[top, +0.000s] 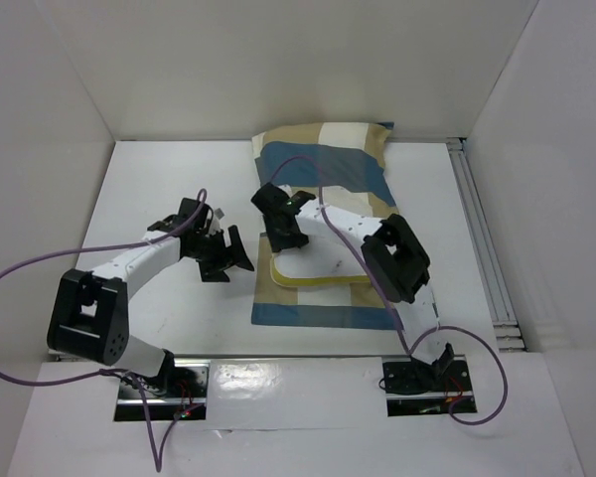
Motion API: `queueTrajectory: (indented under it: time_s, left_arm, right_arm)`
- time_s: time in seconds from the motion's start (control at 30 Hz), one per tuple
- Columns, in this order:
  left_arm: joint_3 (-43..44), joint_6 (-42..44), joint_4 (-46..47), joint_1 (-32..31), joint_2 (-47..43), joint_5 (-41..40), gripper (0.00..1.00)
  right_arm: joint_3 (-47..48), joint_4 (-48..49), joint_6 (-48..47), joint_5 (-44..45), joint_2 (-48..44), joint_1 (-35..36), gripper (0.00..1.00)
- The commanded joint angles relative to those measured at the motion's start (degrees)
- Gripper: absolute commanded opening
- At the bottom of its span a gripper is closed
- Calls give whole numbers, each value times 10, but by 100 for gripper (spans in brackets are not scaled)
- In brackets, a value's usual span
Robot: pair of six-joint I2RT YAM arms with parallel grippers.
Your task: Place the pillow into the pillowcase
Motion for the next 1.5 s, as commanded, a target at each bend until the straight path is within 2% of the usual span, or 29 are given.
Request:
queueTrajectory:
  time_s: [0.0, 0.03, 0.07, 0.13, 0.23, 0.33, 0.57, 0.7, 0.87, 0.97, 1.0, 1.1, 1.2, 1.37, 1.47]
  left_arm:
    - [-5, 25, 46, 21, -39, 23, 90]
    - [-5, 43, 47, 21, -39, 41, 92]
    - [-5, 43, 47, 21, -32, 41, 92]
    - [-12, 49, 54, 12, -32, 41, 92]
    - [-28, 49, 89, -12, -39, 58, 95]
    - [-28, 34, 127, -42, -34, 71, 97]
    - [-22, 11, 184, -68, -18, 74, 98]
    - [-15, 16, 208, -83, 20, 29, 98]
    - [-15, 11, 221, -83, 38, -9, 91]
    - [-15, 16, 193, -94, -15, -68, 90]
    - [-15, 23, 177, -99, -48, -120, 92]
    - [-17, 36, 154, -112, -93, -197, 100]
    - [-14, 36, 170, -112, -73, -197, 100]
    - [10, 30, 223, -112, 19, -143, 100]
    - [10, 24, 244, -112, 34, -129, 100]
  right_arm:
    - [-18, 26, -3, -45, -14, -18, 33]
    - [-32, 52, -18, -60, -35, -23, 7]
    - [-47, 67, -27, -79, -57, -23, 0]
    - [-95, 109, -48, -138, -135, -43, 0]
    - [-119, 117, -63, -195, -219, -71, 0]
    - [-124, 109, -69, -246, -260, -88, 0]
    - [-101, 85, -69, -290, -277, -88, 0]
    - [-101, 85, -69, -295, -277, -88, 0]
    - [-101, 79, -69, -295, -277, -88, 0]
    - [-101, 73, -69, -289, -277, -93, 0]
    - [-101, 73, -69, -289, -277, -93, 0]
    - [-96, 68, -74, -289, -283, -99, 0]
    - [-96, 63, -79, -289, -283, -99, 0]
    - [-96, 57, -79, -301, -283, -105, 0]
    - [-102, 64, -79, -308, -283, -105, 0]
